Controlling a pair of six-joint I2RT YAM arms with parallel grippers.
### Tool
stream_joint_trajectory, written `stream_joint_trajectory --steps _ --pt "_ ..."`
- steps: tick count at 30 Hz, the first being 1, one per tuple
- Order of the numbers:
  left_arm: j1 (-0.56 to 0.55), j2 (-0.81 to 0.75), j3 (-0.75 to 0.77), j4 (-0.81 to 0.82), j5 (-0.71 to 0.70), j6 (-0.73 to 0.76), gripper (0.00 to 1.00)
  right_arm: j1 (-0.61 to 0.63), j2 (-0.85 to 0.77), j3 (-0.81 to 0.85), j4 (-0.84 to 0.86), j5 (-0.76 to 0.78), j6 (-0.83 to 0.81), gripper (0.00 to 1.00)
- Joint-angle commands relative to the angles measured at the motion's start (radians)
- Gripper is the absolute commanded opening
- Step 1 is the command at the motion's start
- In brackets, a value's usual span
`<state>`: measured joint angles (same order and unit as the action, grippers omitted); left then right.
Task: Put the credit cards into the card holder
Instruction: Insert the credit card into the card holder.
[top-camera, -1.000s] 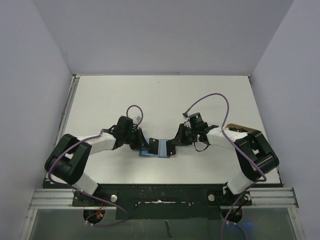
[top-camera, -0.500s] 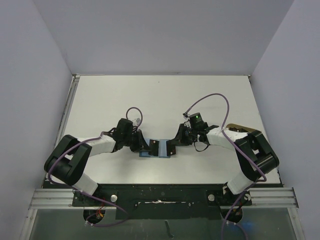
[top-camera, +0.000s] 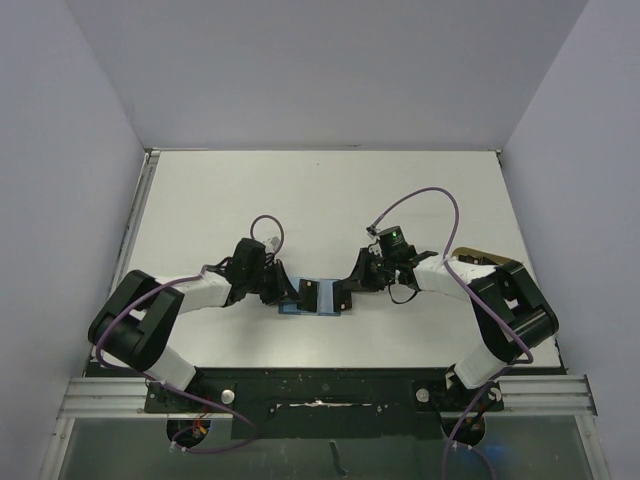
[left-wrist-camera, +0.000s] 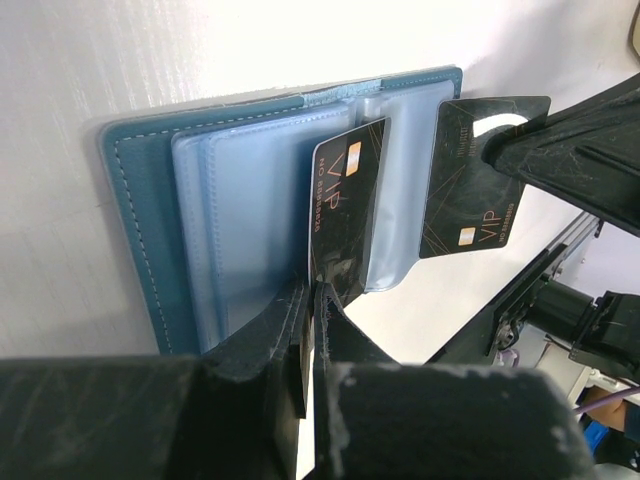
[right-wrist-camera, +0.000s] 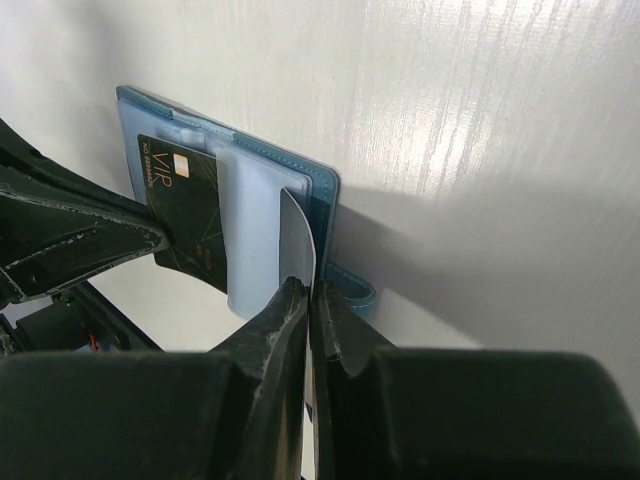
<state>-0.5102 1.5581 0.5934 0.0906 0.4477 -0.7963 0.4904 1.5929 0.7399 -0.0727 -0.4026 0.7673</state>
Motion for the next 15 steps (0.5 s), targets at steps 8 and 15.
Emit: stream_joint_trajectory --steps 8,15 --pt "-0.013 -0.024 0.038 -0.08 -0.098 0.096 0.0 -0.007 -0.021 -0.03 -0.055 0.087 -0.025 0.01" --pt "-0.013 -0.037 0.06 -0.141 -0.141 0.134 0.0 -0.005 -0.019 -0.031 -0.055 0.087 -0.025 0.01"
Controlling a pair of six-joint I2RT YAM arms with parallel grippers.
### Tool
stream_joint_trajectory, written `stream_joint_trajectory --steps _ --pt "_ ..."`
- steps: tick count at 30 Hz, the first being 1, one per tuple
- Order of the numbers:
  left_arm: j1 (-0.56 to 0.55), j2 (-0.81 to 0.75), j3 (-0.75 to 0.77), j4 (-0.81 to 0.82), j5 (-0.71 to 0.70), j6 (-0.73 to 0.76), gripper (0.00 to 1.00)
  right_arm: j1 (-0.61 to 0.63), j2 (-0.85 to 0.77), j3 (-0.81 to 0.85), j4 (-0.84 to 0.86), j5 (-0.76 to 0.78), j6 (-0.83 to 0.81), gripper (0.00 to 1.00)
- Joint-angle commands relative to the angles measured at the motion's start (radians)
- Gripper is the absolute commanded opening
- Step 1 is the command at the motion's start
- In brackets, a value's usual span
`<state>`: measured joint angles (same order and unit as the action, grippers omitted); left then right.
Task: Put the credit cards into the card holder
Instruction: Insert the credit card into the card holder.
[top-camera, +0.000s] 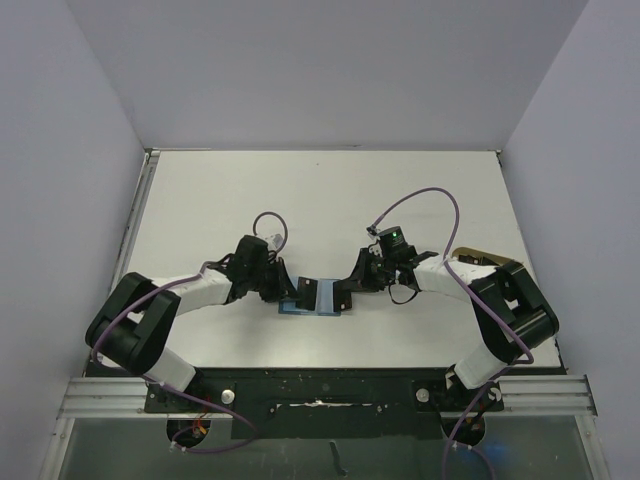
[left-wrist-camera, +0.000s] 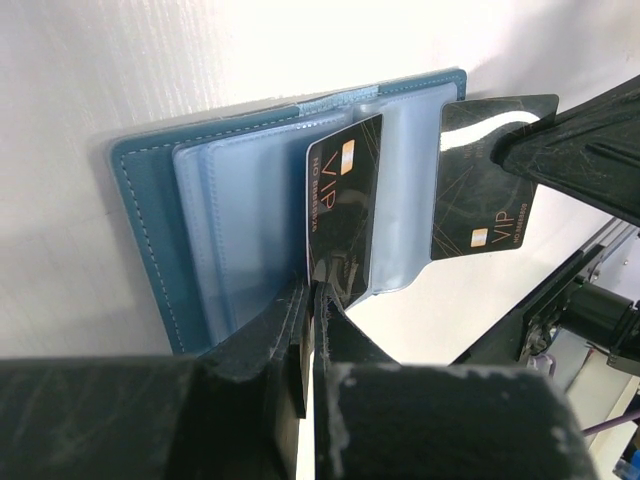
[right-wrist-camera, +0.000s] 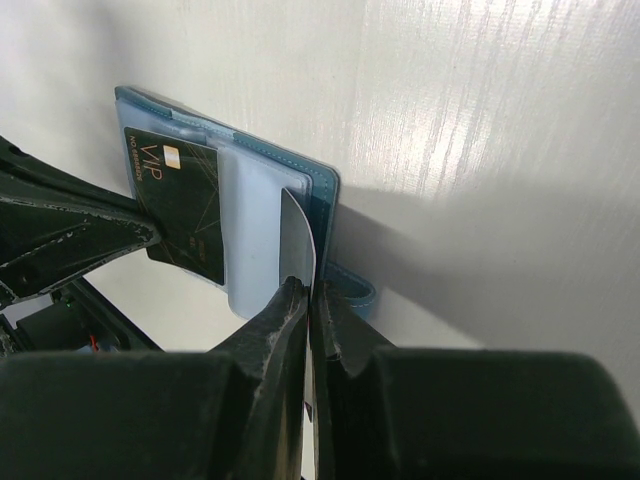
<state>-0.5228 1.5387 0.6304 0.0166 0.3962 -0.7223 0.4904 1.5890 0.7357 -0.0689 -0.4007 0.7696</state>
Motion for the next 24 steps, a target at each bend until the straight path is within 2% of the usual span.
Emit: stream_joint_trajectory --steps 1,15,24 --pt "-0.002 -0.015 0.023 -0.066 -0.088 0.06 0.0 -0.005 -0.015 -0.027 -0.058 0.085 -0.027 0.01" --pt "-0.035 0.023 -0.024 0.072 -0.041 0.001 0.0 -0.005 -0.014 -0.03 -0.055 0.084 -0.023 0.01" --pt "-0.038 0.012 -0.05 0.105 -0.042 -0.04 0.0 -0.006 -0.021 -0.027 -0.06 0.087 -0.02 0.0"
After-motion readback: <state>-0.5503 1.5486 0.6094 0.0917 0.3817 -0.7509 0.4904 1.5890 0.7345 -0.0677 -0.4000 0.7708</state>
